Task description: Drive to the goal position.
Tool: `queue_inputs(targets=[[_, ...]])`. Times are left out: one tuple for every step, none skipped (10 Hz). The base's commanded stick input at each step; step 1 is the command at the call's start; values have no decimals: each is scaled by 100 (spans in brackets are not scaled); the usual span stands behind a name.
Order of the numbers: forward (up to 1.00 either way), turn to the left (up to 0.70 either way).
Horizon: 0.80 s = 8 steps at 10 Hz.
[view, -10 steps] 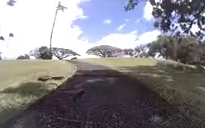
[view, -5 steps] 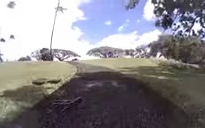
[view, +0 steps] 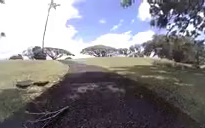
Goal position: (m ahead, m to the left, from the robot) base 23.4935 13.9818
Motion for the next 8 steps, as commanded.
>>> queue_inputs(targets=[[70, 0], [70, 0], [70, 0], [70, 0], [70, 0], [70, -1], [70, 0], [70, 2]])
